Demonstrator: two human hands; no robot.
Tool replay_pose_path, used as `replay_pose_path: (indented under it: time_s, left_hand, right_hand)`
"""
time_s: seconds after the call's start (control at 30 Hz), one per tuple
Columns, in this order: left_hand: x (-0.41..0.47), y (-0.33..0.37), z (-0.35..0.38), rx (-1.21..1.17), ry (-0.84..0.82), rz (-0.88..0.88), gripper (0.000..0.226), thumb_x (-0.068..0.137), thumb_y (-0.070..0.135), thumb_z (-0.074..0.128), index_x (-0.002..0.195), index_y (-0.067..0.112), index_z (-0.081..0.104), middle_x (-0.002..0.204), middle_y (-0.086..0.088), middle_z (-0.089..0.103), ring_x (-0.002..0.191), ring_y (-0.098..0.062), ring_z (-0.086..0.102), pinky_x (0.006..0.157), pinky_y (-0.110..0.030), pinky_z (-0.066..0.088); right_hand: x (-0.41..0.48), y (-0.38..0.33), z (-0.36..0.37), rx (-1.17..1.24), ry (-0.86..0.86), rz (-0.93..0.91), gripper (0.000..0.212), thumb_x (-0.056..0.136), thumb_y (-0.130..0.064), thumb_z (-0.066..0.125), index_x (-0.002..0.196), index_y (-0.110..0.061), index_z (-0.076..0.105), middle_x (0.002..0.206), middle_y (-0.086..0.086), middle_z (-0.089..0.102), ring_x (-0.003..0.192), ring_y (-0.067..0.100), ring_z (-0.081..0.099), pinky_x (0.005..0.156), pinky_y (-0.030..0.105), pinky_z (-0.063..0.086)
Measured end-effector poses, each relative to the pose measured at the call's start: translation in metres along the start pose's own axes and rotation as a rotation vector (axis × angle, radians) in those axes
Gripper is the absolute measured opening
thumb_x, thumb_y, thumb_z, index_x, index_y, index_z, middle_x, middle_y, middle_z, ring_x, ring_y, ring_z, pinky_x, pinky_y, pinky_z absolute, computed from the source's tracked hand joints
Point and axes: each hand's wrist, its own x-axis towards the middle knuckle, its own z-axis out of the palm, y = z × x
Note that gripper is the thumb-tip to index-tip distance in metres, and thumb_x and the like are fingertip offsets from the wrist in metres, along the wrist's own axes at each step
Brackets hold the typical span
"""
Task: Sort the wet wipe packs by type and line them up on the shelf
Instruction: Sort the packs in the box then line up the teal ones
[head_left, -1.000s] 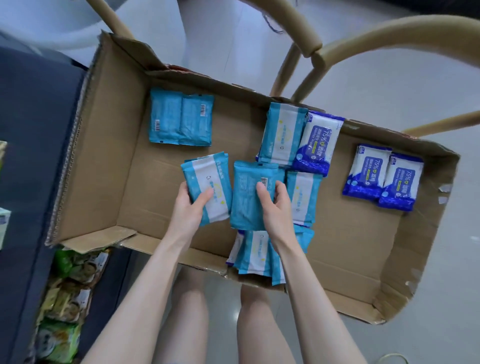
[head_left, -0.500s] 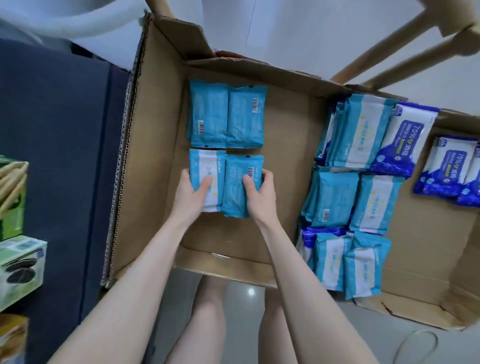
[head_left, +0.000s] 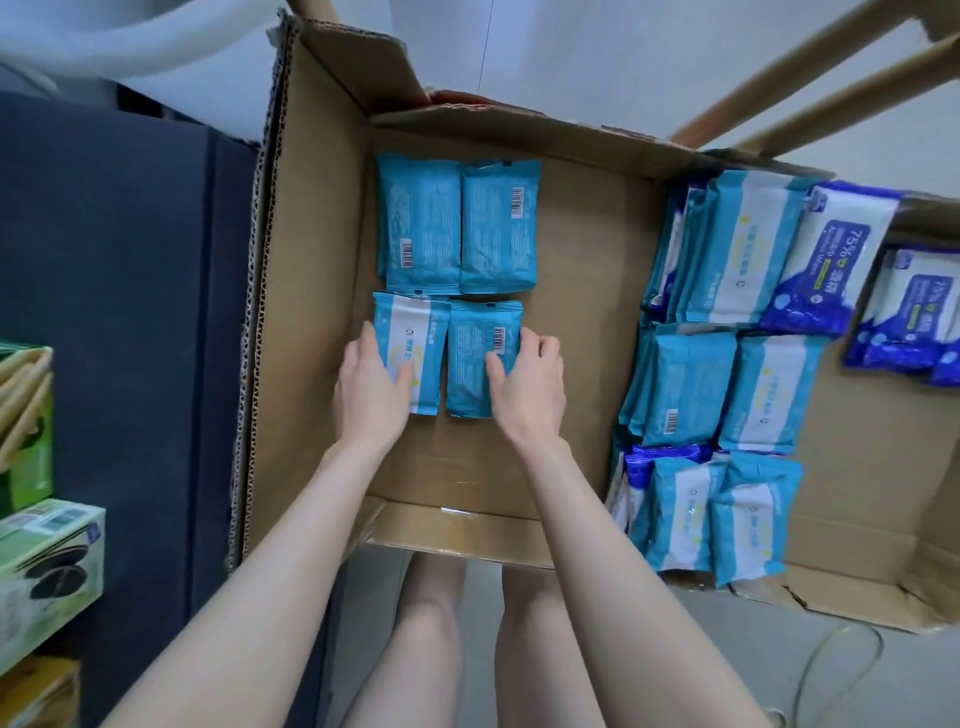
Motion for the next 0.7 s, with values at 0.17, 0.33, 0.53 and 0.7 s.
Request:
replay_pose_path:
  time_s: [0.17,0.33,0.53,0.7]
  left_hand:
    - [-0.032,0.011,-0.008,0.038,0.026,0.135,0.046,0.094,0.017,0.051,0.138,0.007,0.042,0.139,-0.010,0.042,0.126,-0.026,0.040,0.103,-0.037,0.032]
    - [-0.071,0.037,0.004,-0.002,-0.044,0.236,0.032,0.095,0.020,0.051,0.126,0.010,0.053,0.128,-0.005,0.051,0.121,-0.021,0.045,0.100,-0.033,0.033]
    - [-0.128,0.070,0.045,-0.043,-0.128,0.306,0.027,0.092,0.017,0.055,0.118,0.010,0.059,0.116,-0.005,0.058,0.109,-0.022,0.053,0.091,-0.029,0.037]
    - [-0.184,0.091,0.101,-0.099,-0.159,0.254,0.027,0.091,0.017,0.056,0.117,0.010,0.059,0.113,-0.005,0.059,0.105,-0.023,0.057,0.089,-0.031,0.041]
  right_hand:
    - [-0.020,0.011,-0.030,-0.013,0.036,-0.118,0.040,0.098,-0.028,0.048,0.134,-0.011,0.045,0.131,0.007,0.046,0.120,0.023,0.042,0.090,0.032,0.038]
    - [-0.048,0.042,-0.064,0.005,0.106,-0.191,0.030,0.096,-0.024,0.051,0.120,-0.008,0.056,0.124,0.007,0.053,0.115,0.023,0.048,0.088,0.030,0.038]
    - [-0.082,0.110,-0.106,0.078,0.187,-0.139,0.022,0.094,-0.017,0.054,0.111,-0.005,0.060,0.114,0.008,0.058,0.109,0.024,0.052,0.089,0.027,0.035]
    - [-0.102,0.176,-0.135,0.101,0.230,-0.140,0.016,0.091,-0.012,0.055,0.102,-0.002,0.062,0.104,0.011,0.061,0.099,0.029,0.055,0.083,0.022,0.032]
